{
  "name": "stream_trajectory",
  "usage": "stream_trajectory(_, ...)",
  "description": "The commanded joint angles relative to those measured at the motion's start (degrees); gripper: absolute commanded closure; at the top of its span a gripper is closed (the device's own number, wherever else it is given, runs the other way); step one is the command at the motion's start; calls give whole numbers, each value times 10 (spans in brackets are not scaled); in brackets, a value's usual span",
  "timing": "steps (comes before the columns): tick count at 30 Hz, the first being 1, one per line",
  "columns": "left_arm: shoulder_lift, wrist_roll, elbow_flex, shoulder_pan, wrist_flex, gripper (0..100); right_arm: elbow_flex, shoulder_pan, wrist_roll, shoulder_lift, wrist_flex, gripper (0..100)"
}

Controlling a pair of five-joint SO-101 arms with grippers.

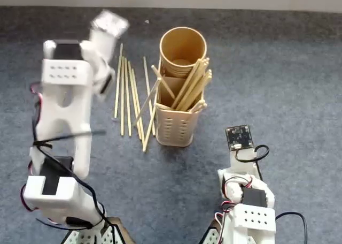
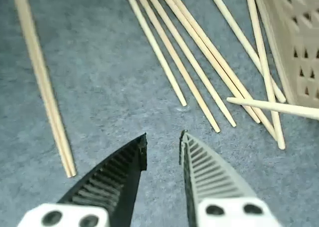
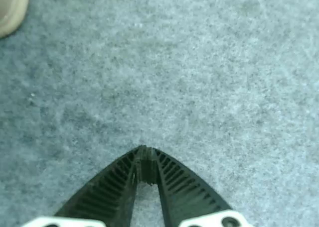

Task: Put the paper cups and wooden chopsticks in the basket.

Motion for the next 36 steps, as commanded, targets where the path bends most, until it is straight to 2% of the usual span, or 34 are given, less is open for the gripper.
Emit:
stream_trajectory(1,-48,-15,145,11,-121,859,0,-6,6,-6,-8,994)
stream_trajectory(3,-70,-34,199,33,-147,859,0,-6,6,-6,-8,994)
stream_trajectory(9,-126,-33,312,120,-138,859,0,-6,6,-6,-9,994)
stream_trajectory(11,-135,-16,330,136,-174,859,0,-6,6,-6,-9,994)
stream_trajectory(17,-134,111,336,107,-331,859,0,-6,6,-6,-9,994)
stream_trajectory(20,-134,163,337,87,-369,861,0,-6,6,-6,-9,994)
stream_trajectory(27,-134,186,335,35,-427,863,0,-6,6,-6,-9,994)
stream_trajectory(32,-138,196,337,22,-425,864,0,-6,6,-6,-9,994)
stream_trajectory(36,-139,266,327,56,-331,862,0,-6,6,-6,-9,994)
